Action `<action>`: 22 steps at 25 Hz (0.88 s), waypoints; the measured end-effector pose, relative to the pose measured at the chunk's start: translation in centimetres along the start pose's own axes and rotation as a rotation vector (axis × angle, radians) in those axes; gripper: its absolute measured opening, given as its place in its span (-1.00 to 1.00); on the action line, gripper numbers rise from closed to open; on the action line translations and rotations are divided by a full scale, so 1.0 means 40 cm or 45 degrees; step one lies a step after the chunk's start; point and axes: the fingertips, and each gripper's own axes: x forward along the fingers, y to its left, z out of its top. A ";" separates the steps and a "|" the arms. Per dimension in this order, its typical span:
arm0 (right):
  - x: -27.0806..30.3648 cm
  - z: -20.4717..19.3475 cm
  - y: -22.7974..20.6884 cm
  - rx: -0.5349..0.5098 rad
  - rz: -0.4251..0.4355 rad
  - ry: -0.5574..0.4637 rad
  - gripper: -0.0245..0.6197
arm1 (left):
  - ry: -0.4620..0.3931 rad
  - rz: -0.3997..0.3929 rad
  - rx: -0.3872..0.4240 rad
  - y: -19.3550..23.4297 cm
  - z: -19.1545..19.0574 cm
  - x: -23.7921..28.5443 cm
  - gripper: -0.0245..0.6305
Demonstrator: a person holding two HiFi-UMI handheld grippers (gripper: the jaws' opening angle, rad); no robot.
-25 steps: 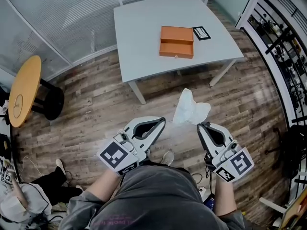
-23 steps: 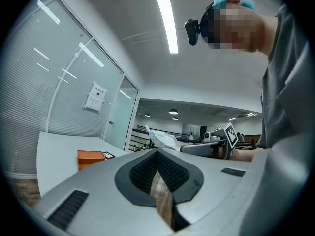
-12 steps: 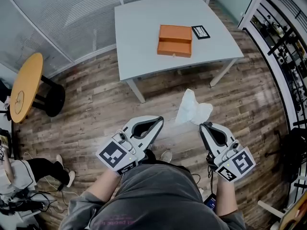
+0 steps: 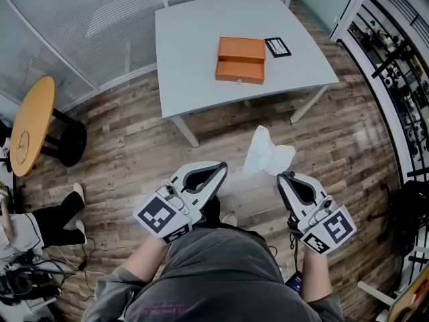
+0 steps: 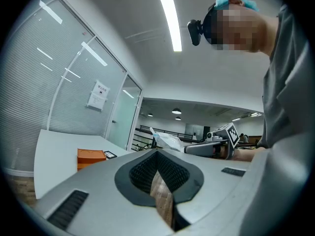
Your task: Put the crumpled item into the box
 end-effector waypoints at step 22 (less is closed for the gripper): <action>0.365 0.069 -0.198 0.010 -0.059 0.073 -0.89 | 0.031 -0.064 -0.054 0.399 0.056 0.161 -0.89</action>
